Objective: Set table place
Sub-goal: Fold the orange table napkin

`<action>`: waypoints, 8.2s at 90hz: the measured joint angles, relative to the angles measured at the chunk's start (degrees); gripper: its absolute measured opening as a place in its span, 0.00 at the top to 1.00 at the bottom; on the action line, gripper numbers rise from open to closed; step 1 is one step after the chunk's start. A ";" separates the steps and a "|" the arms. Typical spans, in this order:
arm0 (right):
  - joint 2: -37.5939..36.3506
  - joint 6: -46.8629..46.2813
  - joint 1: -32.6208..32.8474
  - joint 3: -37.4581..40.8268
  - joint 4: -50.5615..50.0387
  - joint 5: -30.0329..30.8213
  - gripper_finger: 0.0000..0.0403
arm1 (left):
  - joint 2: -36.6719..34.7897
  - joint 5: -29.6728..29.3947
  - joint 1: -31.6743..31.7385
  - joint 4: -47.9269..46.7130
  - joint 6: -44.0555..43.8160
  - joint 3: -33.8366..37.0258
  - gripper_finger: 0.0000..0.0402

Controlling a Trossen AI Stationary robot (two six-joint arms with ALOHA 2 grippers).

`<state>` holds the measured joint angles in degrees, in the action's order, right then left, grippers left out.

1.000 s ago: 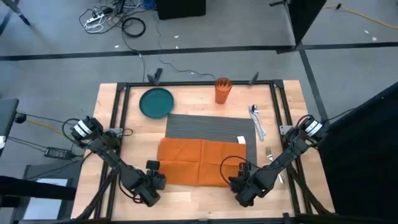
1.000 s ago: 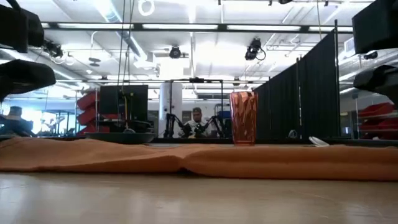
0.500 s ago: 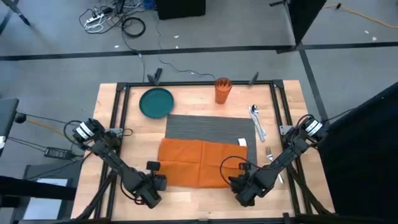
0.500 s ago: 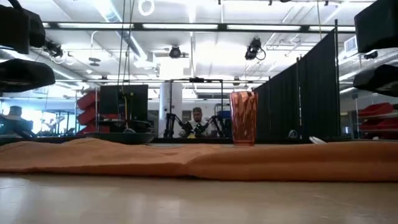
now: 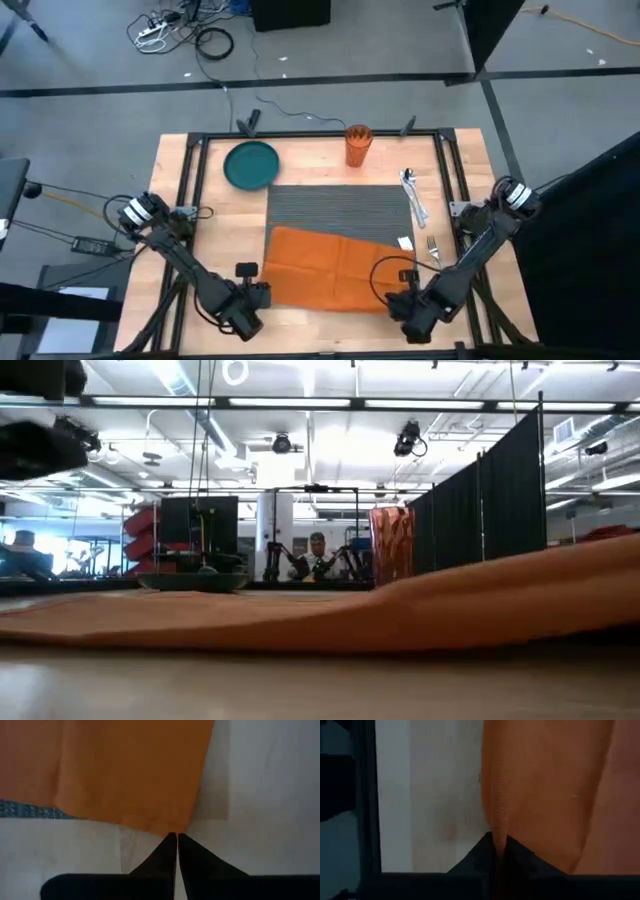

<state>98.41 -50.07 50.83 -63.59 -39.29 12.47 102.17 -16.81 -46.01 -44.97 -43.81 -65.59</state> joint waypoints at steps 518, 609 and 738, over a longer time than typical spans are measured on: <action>-16.59 8.18 -18.19 25.99 4.99 5.94 0.57 | 4.05 6.43 20.49 0.76 9.92 -0.19 0.67; -15.99 21.74 -18.61 36.92 61.36 14.01 0.59 | 1.42 -0.77 23.20 47.84 25.60 7.30 0.67; 1.29 24.62 -18.03 39.89 77.18 13.89 0.60 | 1.23 0.58 15.14 64.78 12.13 24.59 0.67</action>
<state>99.70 -25.45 32.80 -23.70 37.89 26.36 103.40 -16.23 -30.87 19.81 -31.69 -41.00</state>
